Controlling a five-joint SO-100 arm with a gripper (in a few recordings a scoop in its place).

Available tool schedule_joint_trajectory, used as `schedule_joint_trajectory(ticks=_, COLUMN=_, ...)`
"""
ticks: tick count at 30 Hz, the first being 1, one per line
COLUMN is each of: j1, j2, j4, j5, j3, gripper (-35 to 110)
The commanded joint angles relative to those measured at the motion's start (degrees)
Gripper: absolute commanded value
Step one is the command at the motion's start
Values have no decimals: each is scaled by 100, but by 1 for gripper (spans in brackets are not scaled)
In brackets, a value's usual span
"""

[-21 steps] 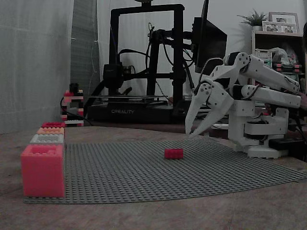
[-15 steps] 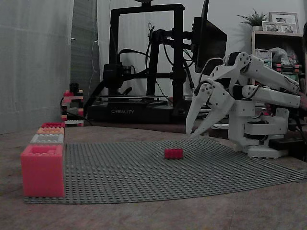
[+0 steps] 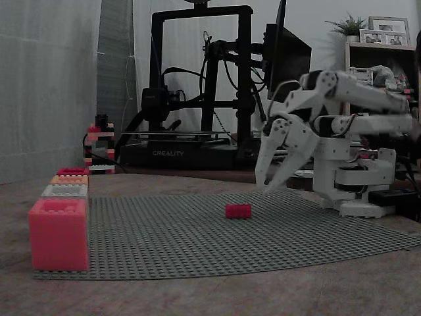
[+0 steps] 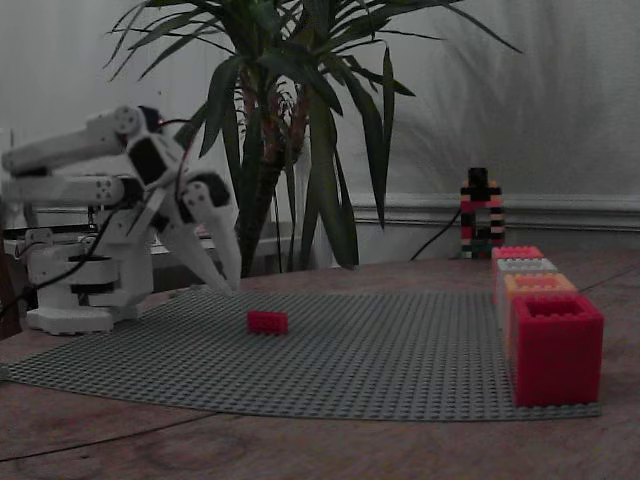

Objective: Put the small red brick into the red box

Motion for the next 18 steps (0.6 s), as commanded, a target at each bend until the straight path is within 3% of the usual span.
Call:
schedule_joint_trajectory(ticks=1, j1=18, j2=-1107, j4=-88, j5=-308, j3=-1274, gripper=0)
schedule_joint_trajectory(ticks=3, j1=26, j2=-1371, j4=-123, j5=-1099, j3=-1582, gripper=0)
schedule_joint_trajectory(ticks=6, j1=70, j2=-1696, j4=-62, j5=-3085, j3=-1934, gripper=0)
schedule_joint_trajectory(ticks=14, j1=343, j2=-2461, j4=-149, j5=-5335, j3=-2206, gripper=5)
schedule_joint_trajectory(ticks=18, j1=360, j2=-2848, j4=-272, j5=-5836, j3=-2197, gripper=12)
